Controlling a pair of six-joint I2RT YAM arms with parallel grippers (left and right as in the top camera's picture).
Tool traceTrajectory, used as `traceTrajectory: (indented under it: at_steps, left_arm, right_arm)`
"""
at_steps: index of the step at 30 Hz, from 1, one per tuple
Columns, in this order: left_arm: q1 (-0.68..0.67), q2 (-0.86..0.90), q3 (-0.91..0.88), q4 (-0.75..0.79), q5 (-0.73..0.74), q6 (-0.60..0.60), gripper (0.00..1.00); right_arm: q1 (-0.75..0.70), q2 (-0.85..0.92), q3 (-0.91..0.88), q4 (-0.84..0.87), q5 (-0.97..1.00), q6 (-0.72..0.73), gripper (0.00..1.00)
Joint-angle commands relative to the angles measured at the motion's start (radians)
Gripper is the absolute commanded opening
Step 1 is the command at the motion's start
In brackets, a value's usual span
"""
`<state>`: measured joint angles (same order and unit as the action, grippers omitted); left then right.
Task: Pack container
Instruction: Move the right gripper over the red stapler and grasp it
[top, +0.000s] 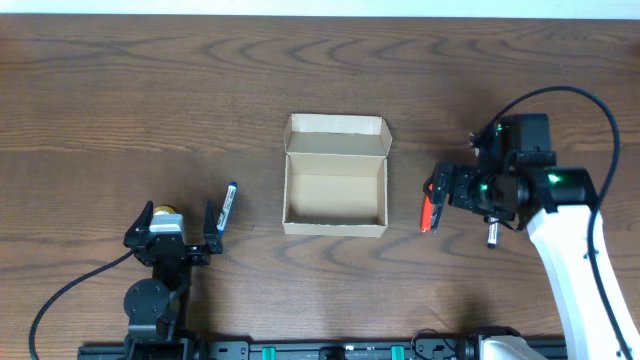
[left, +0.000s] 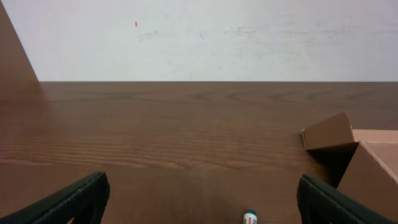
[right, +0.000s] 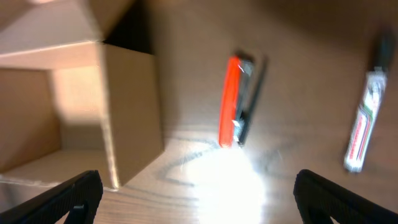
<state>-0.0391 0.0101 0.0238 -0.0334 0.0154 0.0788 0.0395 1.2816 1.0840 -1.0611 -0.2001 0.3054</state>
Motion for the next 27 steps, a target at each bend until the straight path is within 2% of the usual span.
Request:
traceTrajectory:
  at_steps: [1, 6, 9, 16, 23, 27]
  left_arm:
    - [0.006, -0.006, -0.019, -0.042, 0.008, -0.004, 0.95]
    - [0.006, -0.006, -0.019, -0.042, 0.008, -0.004, 0.95]
    - [0.006, -0.006, -0.019, -0.042, 0.008, -0.004, 0.95]
    - [0.006, -0.006, -0.019, -0.042, 0.008, -0.004, 0.95]
    - [0.006, -0.006, -0.019, -0.042, 0.008, -0.004, 0.95]
    - [0.006, -0.006, -0.019, -0.042, 0.008, -0.004, 0.95]
  right_arm:
    - [0.0, 0.079, 0.017, -0.004, 0.081, 0.196, 0.99]
    - [0.023, 0.207, 0.017, 0.042, 0.108, 0.286, 0.99]
    - [0.048, 0.286, 0.017, 0.081, 0.114, 0.284, 0.99]
    - [0.092, 0.412, 0.017, 0.121, 0.121, 0.232, 0.99]
    - [0.093, 0.447, 0.017, 0.164, 0.126, 0.077, 0.99]
    - [0.093, 0.462, 0.017, 0.18, 0.126, 0.052, 0.99]
